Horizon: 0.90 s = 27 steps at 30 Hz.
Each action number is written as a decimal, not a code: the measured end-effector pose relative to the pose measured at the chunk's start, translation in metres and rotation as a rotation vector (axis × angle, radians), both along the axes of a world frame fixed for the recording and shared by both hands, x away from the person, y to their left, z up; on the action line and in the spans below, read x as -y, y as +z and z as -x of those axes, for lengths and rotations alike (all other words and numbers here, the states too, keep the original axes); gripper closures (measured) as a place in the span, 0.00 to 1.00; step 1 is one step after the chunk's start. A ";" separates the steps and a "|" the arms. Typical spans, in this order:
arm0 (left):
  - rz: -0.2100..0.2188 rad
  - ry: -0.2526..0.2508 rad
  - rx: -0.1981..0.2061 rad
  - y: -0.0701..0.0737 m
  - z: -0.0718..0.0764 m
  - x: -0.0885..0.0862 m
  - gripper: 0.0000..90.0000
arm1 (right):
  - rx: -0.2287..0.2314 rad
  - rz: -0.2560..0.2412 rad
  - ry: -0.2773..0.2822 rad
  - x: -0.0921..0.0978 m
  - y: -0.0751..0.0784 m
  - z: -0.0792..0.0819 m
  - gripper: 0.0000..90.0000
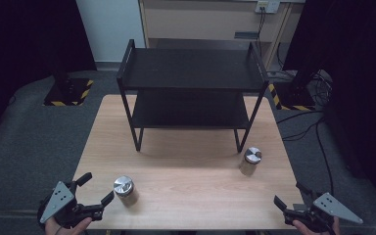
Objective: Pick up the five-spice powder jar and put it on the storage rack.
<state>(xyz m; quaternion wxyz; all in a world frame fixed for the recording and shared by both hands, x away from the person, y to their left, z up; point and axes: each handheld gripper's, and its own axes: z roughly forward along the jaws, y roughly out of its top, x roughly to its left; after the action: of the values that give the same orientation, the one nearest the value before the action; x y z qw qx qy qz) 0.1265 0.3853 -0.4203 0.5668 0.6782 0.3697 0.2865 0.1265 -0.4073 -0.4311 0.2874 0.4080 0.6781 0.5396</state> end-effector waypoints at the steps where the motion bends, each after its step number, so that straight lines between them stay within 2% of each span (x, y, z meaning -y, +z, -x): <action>1: 0.001 0.000 0.002 0.000 0.000 0.000 0.01 | 0.002 0.001 0.001 0.000 0.000 0.000 0.04; 27: 0.009 -0.014 0.008 0.000 0.003 -0.004 0.00 | 0.033 0.000 0.025 0.001 -0.002 0.000 0.04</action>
<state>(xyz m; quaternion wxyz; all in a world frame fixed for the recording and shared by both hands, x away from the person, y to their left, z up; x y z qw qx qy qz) 0.1240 0.3894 -0.4207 0.5734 0.6769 0.3642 0.2835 0.1261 -0.4081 -0.4330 0.2917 0.3905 0.6783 0.5499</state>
